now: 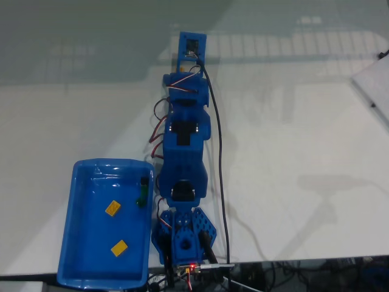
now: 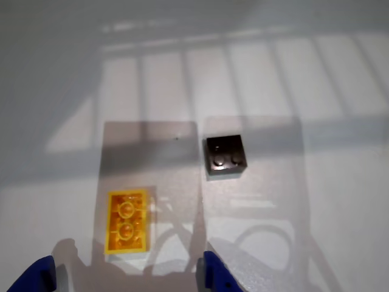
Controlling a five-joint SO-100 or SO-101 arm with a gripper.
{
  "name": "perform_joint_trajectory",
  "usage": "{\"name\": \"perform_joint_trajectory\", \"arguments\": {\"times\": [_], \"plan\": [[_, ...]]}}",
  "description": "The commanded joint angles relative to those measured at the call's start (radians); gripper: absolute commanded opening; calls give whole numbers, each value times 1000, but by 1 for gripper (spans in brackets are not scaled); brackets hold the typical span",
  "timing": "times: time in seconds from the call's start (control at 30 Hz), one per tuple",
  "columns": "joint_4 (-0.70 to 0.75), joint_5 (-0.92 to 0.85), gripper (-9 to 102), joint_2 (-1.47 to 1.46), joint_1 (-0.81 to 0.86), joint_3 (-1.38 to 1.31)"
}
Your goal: Pick up all the lego then put into the bin
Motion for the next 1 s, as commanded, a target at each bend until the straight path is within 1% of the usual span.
{"name": "perform_joint_trajectory", "arguments": {"times": [0.0, 0.5, 0.97], "plan": [[-12, -20, 31, -9, 5, -67], [-6, -49, 27, -112, -5, -158], [-3, -67, 8, -146, -8, -173]]}}
